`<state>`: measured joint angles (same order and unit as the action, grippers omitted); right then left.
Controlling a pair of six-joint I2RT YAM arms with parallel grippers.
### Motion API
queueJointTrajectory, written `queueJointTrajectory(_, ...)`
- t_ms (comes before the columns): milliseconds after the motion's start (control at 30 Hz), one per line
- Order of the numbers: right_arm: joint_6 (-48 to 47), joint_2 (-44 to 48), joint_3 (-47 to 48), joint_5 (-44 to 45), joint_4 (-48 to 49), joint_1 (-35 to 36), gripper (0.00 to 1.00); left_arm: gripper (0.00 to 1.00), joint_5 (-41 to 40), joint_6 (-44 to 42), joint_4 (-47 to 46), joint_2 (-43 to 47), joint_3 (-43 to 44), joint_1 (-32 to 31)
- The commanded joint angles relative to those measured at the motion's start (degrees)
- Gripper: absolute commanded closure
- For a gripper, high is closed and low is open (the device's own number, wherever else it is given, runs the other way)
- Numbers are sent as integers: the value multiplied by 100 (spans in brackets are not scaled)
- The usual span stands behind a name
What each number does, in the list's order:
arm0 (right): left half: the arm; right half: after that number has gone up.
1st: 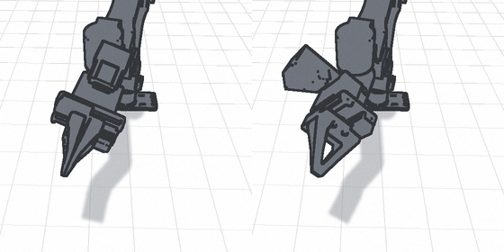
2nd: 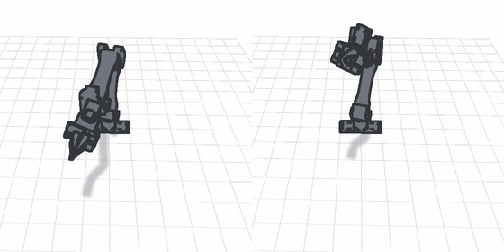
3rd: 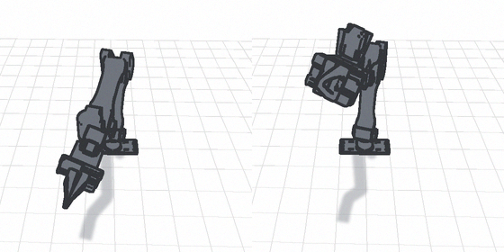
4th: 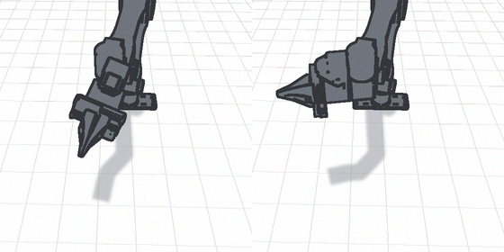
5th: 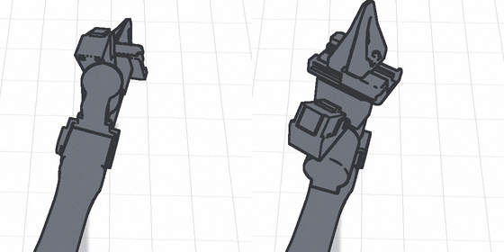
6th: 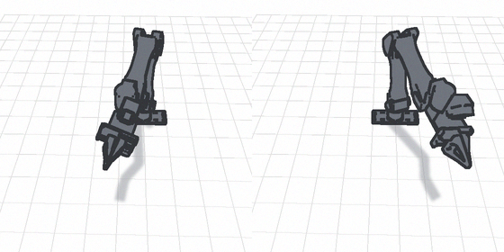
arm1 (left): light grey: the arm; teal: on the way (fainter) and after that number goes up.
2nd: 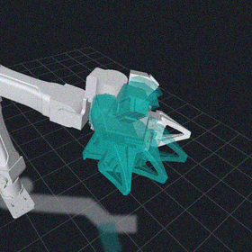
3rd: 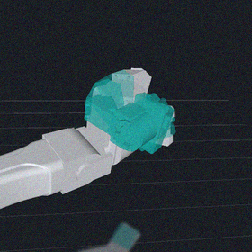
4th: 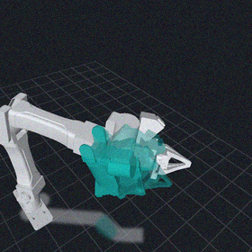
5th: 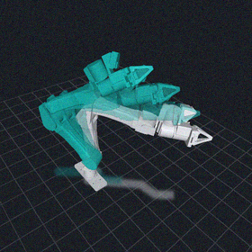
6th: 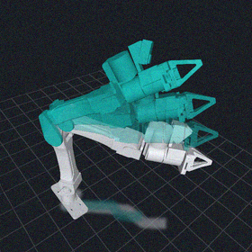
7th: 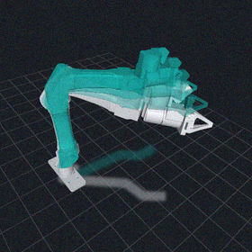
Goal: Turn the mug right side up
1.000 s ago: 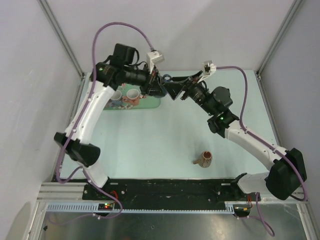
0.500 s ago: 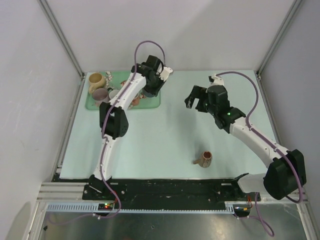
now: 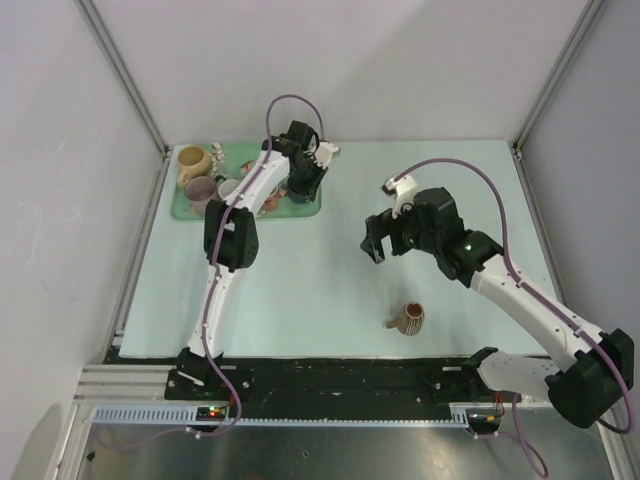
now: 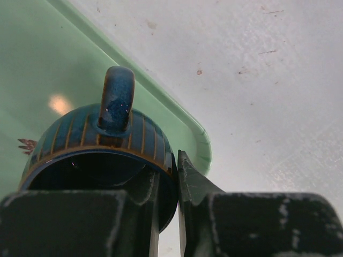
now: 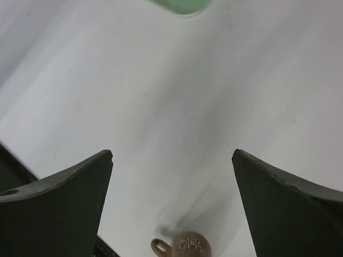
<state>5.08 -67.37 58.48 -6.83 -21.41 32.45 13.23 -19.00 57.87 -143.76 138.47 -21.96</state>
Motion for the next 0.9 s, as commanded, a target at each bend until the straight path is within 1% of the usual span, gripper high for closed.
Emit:
queueJointTrajectory(0, -1205, 284, -11, -877, -284, 358, 1, 100, 515, 82, -328, -11, -9, 153)
queueJointTrajectory(100, -1593, 283, -4, -1497, -499, 589, 1, 98, 616, 28, -334, 15, -43, 170)
queueJointTrajectory(167, -1981, 244, -8, -1780, -787, 770, 1, 82, 651, 42, -330, 11, -34, 180)
queueJointTrajectory(267, -2693, 118, -4, -1631, -1403, 1208, 0, 63, 679, 72, -333, 23, -38, 204)
queueJointTrajectory(367, -3518, -97, 43, -1334, -2096, 1726, 1, 51, 513, 74, -332, 160, -80, 209)
queueJointTrajectory(433, -3801, -348, 99, -1105, -2427, 2050, 1, 43, 289, 205, -330, 429, -186, 220)
queueJointTrajectory(533, -4104, -880, 172, -806, -2894, 2336, 0, 32, 53, 334, -329, 1172, -550, 234)
queueJointTrajectory(633, -4372, -1448, 290, -417, -3308, 2538, 0, 26, 206, 339, -322, 2024, -1173, 233)
queueJointTrajectory(733, -4610, -2041, 410, -141, -3728, 2613, 0, 21, 693, 259, -326, 2789, -1815, 229)
queueJointTrajectory(867, -4651, -2476, 435, 467, -3717, 2673, 1, 18, 1008, 83, -325, 3611, -2408, 227)
